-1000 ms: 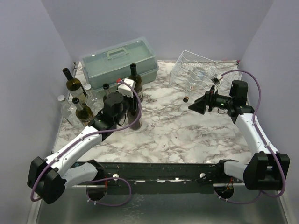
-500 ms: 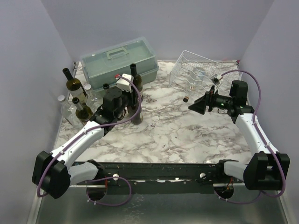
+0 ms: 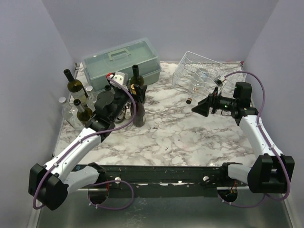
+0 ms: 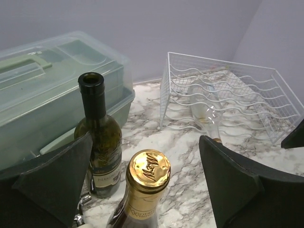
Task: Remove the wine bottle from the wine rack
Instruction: Place the wine bottle at the center of the board.
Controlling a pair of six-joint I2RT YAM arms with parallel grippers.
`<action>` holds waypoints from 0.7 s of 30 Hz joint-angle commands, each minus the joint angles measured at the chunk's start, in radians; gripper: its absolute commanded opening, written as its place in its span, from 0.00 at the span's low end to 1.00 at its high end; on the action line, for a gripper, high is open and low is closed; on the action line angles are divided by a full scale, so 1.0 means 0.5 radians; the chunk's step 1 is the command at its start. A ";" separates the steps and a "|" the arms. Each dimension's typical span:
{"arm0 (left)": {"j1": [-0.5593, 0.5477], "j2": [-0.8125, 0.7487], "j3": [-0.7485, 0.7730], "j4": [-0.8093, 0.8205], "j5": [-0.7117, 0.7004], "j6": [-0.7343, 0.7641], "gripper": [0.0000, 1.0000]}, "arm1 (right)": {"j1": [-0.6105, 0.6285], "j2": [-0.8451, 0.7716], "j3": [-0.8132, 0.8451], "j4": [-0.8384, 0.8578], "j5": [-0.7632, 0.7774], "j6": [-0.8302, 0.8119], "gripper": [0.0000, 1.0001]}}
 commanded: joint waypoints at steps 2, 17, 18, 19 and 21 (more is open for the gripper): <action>0.014 -0.151 0.009 -0.022 0.130 -0.027 0.99 | -0.013 0.013 0.017 -0.029 0.032 -0.066 0.88; 0.115 -0.553 0.385 -0.977 0.481 -0.153 0.99 | -0.015 -0.101 0.010 -0.070 0.082 -0.242 0.88; 0.118 -0.578 0.404 -1.031 0.481 -0.138 0.99 | -0.017 -0.116 0.007 -0.069 0.085 -0.256 0.88; 0.121 -0.616 0.410 -1.086 0.484 -0.126 0.99 | -0.015 -0.129 0.004 -0.067 0.087 -0.274 0.88; 0.121 -0.697 0.400 -1.171 0.481 -0.102 0.99 | -0.016 -0.150 -0.008 -0.063 0.103 -0.302 0.88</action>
